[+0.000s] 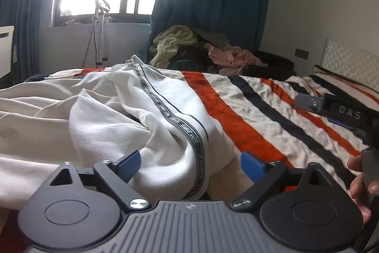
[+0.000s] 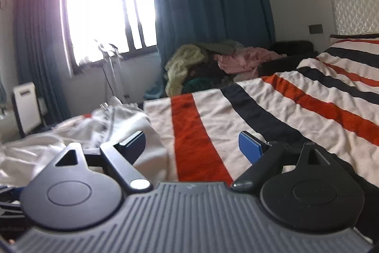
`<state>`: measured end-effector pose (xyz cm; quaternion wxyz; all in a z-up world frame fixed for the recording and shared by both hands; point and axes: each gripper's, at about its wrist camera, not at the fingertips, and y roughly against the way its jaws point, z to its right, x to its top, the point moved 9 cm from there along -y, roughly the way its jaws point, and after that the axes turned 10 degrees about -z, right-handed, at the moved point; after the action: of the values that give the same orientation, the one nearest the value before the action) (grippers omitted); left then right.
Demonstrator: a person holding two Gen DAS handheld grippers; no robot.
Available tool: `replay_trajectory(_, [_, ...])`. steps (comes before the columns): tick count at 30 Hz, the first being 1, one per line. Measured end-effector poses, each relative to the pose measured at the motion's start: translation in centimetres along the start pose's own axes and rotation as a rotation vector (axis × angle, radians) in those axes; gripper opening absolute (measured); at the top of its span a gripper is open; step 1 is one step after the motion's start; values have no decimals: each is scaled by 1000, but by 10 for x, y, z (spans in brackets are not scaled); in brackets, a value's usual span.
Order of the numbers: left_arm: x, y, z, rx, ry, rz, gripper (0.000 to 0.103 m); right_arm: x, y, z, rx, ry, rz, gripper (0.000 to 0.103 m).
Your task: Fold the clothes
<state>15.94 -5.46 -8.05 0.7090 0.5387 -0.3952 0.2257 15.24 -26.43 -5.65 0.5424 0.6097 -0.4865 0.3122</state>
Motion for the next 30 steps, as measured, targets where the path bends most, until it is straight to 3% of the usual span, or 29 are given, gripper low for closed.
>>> replay_trajectory(3, [5,15,-7,10,31,26,102,4,10,-6,10,18,41,87])
replay_trajectory(9, [18,39,-28,28,120,58,103,-6,10,-20,18,54,10,87])
replay_trajectory(17, [34,64,-53,193,149,120,103,-9,-1,-32,59,88,-70,86])
replay_trajectory(21, [35,68,-68,213,189,101,103,10,-16,-46,106,146,-97,84])
replay_trajectory(23, [37,67,-72,203,192,92,103,22,-33,-57,125,187,-121,84])
replay_trajectory(30, [38,50,-94,176,231,102,103,49,-153,-130,239,263,-383,74])
